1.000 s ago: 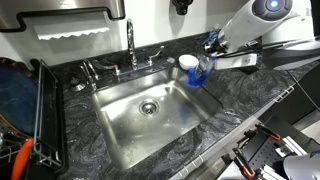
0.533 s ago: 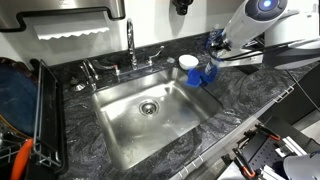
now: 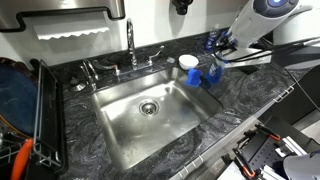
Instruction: Pick the soap bottle and put it in the sink
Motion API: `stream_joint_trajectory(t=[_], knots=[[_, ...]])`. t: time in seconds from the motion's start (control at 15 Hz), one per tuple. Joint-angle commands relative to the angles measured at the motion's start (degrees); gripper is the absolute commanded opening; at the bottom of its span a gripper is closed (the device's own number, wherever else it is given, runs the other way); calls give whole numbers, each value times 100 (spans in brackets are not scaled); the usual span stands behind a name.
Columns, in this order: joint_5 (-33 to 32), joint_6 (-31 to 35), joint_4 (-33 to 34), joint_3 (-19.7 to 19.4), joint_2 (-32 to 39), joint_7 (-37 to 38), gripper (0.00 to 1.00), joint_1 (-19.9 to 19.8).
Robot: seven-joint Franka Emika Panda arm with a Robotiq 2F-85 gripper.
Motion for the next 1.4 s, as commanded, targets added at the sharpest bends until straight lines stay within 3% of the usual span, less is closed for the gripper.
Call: stream_joint_trajectory(t=[0.0, 0.2, 0.4, 0.93, 1.33], knots=[[23, 215, -320, -1297, -478, -655, 29, 1190], [-45, 371, -475, -1900, -730, -1038, 29, 1677], [-134, 728, -547, -2130, -769, -1321, 29, 1943], [-1459, 2292, -236, -1914, -175, -1023, 29, 1929], [-2672, 2738, 202, -1806, 552, -484, 29, 2021]])
